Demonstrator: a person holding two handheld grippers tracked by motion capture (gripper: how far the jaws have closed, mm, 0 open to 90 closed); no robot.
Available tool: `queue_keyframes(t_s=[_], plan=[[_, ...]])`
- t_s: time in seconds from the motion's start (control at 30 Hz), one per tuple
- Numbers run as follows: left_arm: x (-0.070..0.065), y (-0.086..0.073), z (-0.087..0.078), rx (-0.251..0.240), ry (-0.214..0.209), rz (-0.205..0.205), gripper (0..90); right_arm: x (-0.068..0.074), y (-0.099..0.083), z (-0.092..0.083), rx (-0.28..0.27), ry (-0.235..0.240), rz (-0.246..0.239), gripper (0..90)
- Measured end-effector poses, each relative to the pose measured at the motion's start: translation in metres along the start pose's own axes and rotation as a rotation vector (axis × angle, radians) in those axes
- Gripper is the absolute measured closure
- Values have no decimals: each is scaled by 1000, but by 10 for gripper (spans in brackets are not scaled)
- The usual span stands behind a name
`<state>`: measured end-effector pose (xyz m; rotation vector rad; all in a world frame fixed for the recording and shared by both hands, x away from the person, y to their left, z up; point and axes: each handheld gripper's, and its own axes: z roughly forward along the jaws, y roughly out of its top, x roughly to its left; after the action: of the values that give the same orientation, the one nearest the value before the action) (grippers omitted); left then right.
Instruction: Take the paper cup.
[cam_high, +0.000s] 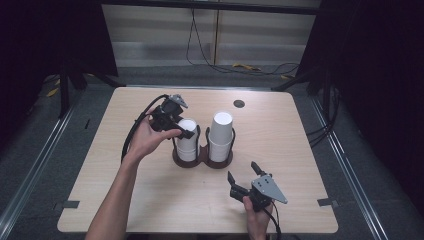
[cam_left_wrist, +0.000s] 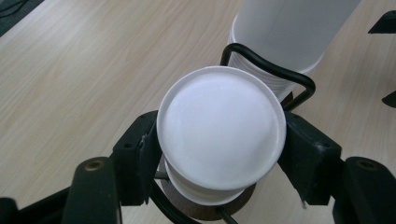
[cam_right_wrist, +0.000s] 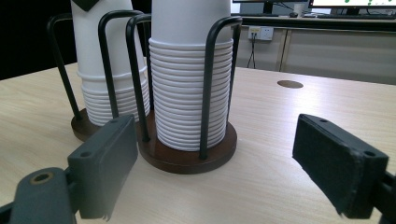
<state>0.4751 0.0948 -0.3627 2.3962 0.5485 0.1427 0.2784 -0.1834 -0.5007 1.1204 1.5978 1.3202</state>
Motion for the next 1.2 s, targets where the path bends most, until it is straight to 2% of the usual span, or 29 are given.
queue_keyframes(t_s=[0.57, 0.73, 1.0, 1.2], plan=[[-2, 2, -17, -52, 4, -12, 347, 0, 0, 0, 2, 7, 1, 136], [-2, 2, -20, -50, 3, -1, 347, 0, 0, 0, 2, 7, 0, 136], [-3, 2, -26, -77, 5, -6, 347, 0, 0, -1, 1, 6, 1, 136], [-3, 3, -32, -75, 4, -4, 347, 0, 0, -1, -1, 2, 0, 136]])
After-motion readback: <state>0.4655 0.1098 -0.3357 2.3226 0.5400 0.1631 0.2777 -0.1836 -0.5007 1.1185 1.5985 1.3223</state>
